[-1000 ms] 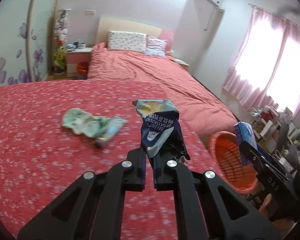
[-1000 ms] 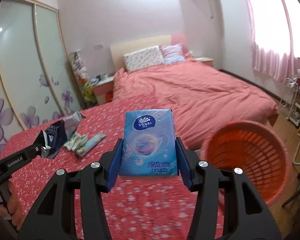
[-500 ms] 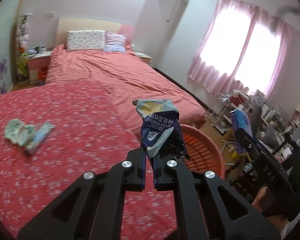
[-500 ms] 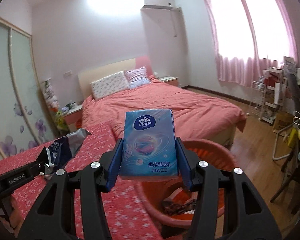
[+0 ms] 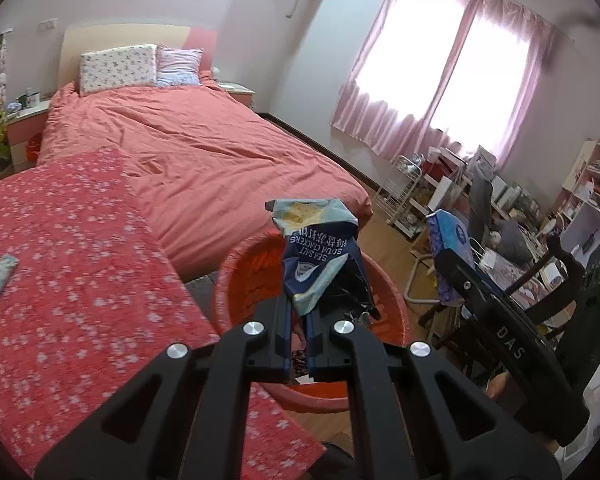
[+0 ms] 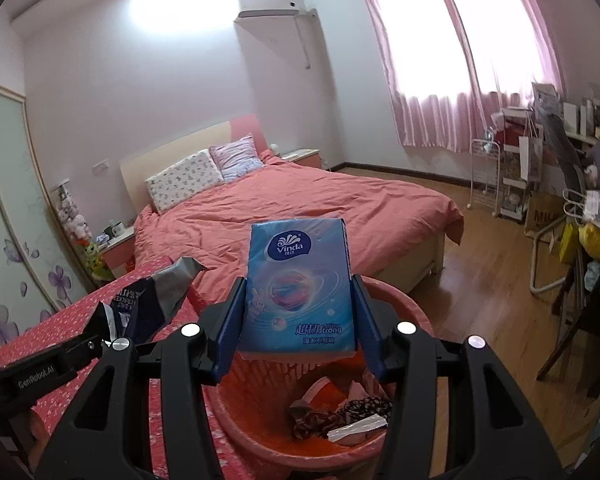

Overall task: Collect trash
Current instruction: 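Open both tools to drop the tissue pack and wrapper into the basket, then move both tools back to the pale green sock and cream tube on the bed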

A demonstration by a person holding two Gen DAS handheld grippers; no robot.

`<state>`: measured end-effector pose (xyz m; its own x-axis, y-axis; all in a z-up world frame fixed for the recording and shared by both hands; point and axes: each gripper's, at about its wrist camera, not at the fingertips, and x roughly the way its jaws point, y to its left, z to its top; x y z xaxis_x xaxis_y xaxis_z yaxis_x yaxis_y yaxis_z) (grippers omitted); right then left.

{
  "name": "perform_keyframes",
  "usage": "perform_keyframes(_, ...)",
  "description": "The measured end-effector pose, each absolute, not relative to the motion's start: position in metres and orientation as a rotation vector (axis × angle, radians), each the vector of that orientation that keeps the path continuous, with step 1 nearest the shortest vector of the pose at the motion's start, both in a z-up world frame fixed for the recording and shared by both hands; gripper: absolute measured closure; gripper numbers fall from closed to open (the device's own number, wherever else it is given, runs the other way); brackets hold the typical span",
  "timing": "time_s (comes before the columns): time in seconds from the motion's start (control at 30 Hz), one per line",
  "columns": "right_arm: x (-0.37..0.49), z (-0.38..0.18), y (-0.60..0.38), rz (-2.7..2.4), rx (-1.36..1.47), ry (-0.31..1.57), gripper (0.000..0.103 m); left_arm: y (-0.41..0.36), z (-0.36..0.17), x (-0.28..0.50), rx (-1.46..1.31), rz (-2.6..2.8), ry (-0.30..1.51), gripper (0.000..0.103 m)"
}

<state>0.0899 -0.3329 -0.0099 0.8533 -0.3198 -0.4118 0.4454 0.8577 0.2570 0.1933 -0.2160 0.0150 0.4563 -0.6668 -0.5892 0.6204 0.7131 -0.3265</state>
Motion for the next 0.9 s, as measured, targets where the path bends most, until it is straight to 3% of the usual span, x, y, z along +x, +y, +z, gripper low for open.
perform_keyframes(0.43,0.094,-0.027,-0.369,-0.409,0.471,0.388,0.051,-0.262,-0.031,0.213,-0.026,-0.821,0.862,0.094)
perform_keyframes(0.5,0.097,-0.029,-0.371,-0.396,0.490,0.399,0.050,-0.268,-0.036,0.215,-0.015,-0.821,0.872,0.083)
perform_keyframes(0.6,0.101,-0.034,-0.376,-0.385,0.513,0.423,0.049,-0.273,-0.044,0.217,0.002,-0.808,0.884,0.075)
perform_keyframes(0.77,0.100,-0.036,-0.379,-0.369,0.548,0.443,0.037,-0.262,-0.054,0.224,-0.007,-0.774,0.906,0.067)
perform_keyframes(0.9,0.099,-0.034,-0.373,-0.378,0.531,0.448,0.036,-0.244,-0.053,0.229,-0.012,-0.730,0.898,0.060)
